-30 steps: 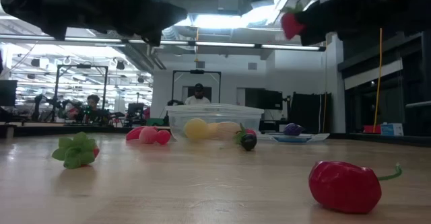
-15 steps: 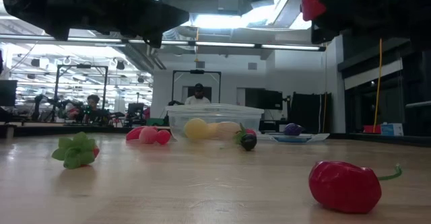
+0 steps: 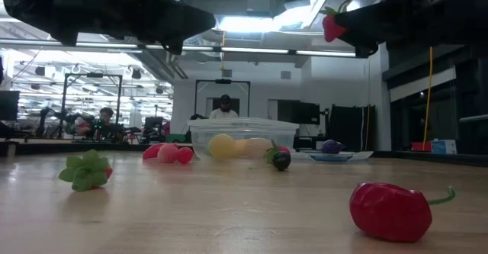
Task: Pick and placing Produce into tupperware
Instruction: Put the middle red strawberry into the transparent container
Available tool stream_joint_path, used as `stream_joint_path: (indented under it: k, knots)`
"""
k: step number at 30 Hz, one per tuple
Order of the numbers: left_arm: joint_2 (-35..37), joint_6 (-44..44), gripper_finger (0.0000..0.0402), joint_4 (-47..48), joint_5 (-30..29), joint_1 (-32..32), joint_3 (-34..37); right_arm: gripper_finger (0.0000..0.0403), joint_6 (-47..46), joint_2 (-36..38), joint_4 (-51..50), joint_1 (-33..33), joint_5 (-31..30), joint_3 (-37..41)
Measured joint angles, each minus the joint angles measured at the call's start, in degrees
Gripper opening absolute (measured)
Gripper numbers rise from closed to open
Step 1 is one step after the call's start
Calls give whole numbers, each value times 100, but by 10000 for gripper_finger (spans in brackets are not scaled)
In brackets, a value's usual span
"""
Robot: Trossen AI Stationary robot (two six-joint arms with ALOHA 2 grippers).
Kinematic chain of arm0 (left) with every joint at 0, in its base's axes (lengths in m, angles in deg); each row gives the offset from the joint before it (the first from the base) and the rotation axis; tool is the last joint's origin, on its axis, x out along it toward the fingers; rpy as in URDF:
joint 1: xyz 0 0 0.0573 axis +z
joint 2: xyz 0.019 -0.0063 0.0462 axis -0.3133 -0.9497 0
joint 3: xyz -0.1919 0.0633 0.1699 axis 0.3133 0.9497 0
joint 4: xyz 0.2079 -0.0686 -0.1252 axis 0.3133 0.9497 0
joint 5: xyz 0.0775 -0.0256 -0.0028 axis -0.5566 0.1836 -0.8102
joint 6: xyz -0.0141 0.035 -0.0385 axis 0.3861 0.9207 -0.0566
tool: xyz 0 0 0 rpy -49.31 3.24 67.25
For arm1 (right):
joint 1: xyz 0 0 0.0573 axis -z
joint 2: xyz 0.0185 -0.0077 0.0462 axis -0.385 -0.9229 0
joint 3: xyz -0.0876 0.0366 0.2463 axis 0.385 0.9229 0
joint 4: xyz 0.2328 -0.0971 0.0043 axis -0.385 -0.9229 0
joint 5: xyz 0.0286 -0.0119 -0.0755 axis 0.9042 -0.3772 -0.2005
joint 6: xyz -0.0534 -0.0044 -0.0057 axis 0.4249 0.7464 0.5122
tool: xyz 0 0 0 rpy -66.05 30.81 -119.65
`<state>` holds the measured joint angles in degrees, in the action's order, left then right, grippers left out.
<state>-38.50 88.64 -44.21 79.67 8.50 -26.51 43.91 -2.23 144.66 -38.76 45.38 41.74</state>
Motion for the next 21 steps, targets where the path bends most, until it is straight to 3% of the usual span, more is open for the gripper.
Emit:
stream_joint_path:
  k: [8, 16, 21]
  knots:
    - [-2, 8, 52, 2, -98, 0, 0, 136, -31, -2, -51, 42, -54, -37]
    - [-2, 13, 62, 2, -618, 0, 0, 136, -8, -126, -1555, 559, -80, -854]
    - [-2, 9, 68, 21, -647, 0, 2, 136, 127, -198, -1907, 933, 95, -1242]
